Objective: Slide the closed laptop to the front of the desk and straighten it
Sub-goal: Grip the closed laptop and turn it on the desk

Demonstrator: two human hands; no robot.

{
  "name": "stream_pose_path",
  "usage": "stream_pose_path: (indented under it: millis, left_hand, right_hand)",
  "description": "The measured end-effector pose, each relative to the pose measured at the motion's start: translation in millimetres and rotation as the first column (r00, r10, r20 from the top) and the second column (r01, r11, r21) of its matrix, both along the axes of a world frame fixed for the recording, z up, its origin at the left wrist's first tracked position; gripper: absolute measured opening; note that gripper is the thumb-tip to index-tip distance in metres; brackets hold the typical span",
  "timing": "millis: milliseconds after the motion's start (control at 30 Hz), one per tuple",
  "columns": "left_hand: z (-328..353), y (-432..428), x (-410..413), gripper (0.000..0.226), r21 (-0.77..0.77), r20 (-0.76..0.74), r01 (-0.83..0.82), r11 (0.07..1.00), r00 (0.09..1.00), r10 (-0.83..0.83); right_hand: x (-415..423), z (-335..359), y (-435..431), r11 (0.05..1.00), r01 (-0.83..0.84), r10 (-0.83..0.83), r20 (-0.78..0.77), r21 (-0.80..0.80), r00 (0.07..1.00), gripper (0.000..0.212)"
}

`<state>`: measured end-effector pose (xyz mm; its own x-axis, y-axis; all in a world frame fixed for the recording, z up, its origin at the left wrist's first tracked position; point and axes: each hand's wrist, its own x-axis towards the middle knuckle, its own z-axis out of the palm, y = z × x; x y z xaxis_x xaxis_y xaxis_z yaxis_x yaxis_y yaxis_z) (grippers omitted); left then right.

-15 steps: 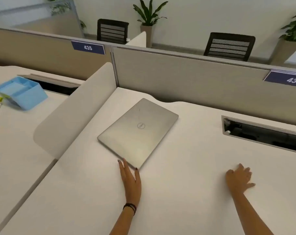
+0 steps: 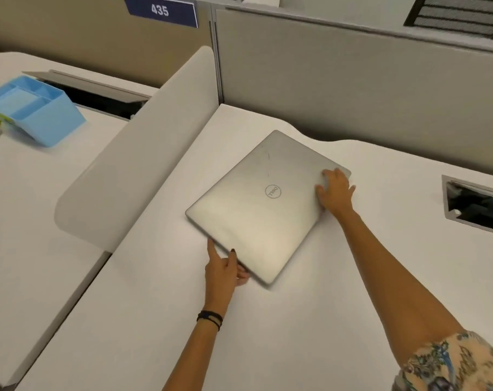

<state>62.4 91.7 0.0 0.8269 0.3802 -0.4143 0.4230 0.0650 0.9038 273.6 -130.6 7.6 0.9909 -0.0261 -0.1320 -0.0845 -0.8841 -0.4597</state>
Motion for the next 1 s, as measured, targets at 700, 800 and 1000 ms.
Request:
stream_pose_path:
  millis: [700,800,1000]
  left_hand:
    - [4,-4,16,0.082,0.041,-0.146,0.101,0.994,0.985,-0.094]
    - [3,-1,9,0.068,0.037,-0.155,0.058,0.998,0.987,-0.052]
    - [-5,-2,6,0.032,-0.102,-0.154,-0.188,0.977,0.973,0.171]
  right_hand:
    - [100,-4,24,0.986,0.069,-0.075,-0.034,-0.149,0.997,0.054]
    - [102,-1,15,0.990,0.098,-0.109,-0.121,-0.099,0.987,0.058]
    - [83,3,0,0.995,0.095,-0.101,-0.196,-0.038,0.975,0.061]
